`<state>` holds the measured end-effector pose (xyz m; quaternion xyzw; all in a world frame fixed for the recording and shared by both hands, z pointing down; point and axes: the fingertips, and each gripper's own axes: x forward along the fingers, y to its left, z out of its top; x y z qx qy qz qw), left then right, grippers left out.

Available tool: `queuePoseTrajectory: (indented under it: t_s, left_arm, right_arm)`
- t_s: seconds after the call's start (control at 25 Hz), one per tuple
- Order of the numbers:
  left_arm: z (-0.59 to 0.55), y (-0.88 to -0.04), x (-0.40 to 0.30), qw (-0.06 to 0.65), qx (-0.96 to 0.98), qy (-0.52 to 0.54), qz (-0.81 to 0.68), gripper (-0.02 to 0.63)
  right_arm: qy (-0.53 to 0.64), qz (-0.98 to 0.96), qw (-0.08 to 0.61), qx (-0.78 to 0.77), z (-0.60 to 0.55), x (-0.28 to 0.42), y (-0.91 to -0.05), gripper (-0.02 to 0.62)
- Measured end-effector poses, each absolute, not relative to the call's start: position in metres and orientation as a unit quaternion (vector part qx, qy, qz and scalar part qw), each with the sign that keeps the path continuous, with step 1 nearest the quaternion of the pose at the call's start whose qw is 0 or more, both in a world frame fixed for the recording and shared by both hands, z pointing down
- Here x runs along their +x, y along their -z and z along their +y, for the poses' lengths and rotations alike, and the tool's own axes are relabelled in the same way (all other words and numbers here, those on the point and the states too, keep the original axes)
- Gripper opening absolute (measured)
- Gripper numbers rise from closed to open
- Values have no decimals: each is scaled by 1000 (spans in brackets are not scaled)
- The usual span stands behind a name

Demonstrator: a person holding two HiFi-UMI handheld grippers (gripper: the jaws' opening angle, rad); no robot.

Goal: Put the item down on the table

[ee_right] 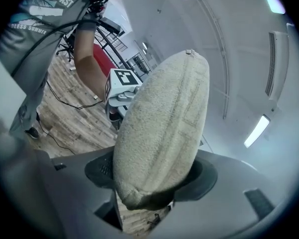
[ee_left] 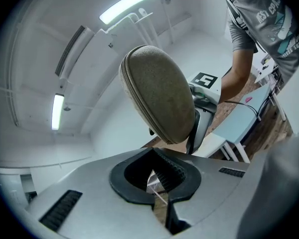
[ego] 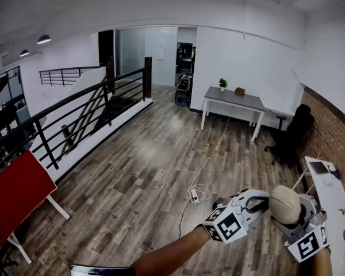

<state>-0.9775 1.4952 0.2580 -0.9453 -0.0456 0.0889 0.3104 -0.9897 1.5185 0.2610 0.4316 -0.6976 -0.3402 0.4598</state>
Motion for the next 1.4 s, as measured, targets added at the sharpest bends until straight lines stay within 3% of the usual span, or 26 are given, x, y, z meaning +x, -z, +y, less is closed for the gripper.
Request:
queuePoseTrajectory:
  t_s: [0.4,0.68,0.92,1.4]
  left_arm:
    - [1417,-282,-857,308,-950,-46,-25,-3]
    - [1394,-315,-729,344,-938,-30,-28,-3]
    - [1359,-297,-705,324,-945,-19,-28,-3]
    - [1224,-308,-643,314,-948,-29,-50,-3]
  right_arm:
    - [337,-724,422,429,1438,-859,-285,265]
    - [311,-732,389,464,1406,-707,-320,265]
    - [344,-724,408,437,1371,-694,-283,265]
    - [337,-710,431,443,1241,-631,-297,265]
